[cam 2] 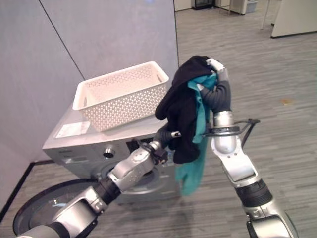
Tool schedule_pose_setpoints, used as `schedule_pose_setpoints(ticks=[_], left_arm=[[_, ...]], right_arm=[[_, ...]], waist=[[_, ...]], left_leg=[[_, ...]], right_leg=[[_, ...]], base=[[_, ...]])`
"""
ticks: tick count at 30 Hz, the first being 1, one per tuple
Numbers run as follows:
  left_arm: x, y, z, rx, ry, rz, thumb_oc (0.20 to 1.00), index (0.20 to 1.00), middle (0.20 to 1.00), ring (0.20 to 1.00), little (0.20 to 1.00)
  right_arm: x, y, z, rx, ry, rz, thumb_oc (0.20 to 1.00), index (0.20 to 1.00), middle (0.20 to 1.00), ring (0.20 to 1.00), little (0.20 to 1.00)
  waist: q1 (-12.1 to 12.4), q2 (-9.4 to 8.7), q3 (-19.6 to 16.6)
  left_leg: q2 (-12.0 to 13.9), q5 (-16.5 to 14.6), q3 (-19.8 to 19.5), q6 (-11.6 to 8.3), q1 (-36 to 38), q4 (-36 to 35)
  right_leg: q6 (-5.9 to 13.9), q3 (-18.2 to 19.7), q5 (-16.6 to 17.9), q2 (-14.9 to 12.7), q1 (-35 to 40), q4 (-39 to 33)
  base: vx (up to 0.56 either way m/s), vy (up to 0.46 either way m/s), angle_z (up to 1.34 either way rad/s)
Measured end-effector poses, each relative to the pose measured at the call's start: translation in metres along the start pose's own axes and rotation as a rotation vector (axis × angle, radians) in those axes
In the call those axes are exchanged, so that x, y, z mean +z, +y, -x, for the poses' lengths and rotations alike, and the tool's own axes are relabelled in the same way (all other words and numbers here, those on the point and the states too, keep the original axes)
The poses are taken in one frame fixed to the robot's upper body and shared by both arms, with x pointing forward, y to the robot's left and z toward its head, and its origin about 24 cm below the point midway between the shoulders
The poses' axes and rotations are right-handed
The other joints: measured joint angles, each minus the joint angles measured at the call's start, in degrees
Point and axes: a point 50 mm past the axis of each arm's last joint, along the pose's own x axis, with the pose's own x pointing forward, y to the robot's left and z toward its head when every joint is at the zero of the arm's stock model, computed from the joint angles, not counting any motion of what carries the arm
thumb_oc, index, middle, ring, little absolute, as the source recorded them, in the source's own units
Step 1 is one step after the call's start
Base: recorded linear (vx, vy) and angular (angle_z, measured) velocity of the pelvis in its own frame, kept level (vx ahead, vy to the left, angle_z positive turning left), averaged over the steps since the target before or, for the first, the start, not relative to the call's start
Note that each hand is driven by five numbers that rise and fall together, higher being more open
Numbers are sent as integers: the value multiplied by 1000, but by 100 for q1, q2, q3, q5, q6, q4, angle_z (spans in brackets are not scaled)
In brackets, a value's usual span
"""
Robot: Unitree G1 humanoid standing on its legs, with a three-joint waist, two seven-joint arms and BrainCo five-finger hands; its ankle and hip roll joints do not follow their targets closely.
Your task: Grab the laundry basket,head to the washer,open it,put in the laundry and shut it.
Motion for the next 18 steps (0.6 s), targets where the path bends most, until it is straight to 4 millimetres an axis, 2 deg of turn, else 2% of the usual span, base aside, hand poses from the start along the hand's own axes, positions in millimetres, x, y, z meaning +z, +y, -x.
schedule_pose_setpoints(ticks=[7, 10, 13, 18], left_arm=[[-12, -11, -3, -18, 49, 18, 1000, 1000, 1000, 1000, 1000], [-12, -10, -3, -13, 50, 14, 1000, 1000, 1000, 1000, 1000], [-13, -9, -3, 8, 52, 15, 1000, 1000, 1000, 1000, 1000], [-16, -7, 0, 31, 55, 31, 1000, 1000, 1000, 1000, 1000]], right_arm=[[-5, 25, 10, 99, 68, -139, 200, 200, 200, 200, 200], [-6, 27, 12, 116, 84, -165, 200, 200, 200, 200, 200], [-16, 31, 26, 113, 159, -224, 200, 200, 200, 200, 200], [-20, 33, 32, 94, 196, -279, 200, 200, 200, 200, 200]], waist=[[-2, -107, 75], [-9, -131, 91], [2, -154, 114], [1, -142, 126]], left_leg=[[-3, 0, 1, -1, -4, -1], [-10, 0, -1, -1, -11, -1], [-13, 0, -5, -1, -32, -6], [-50, 0, -8, -1, -53, -23]], right_leg=[[-1, -1, -7, -8, -3, 0], [4, -10, -11, -14, -3, 0], [4, -32, -17, -12, -4, 0], [24, -60, -30, -52, -14, 0]], base=[[5, -1, 0], [11, -3, 1], [31, -7, 6], [13, 5, 1]])
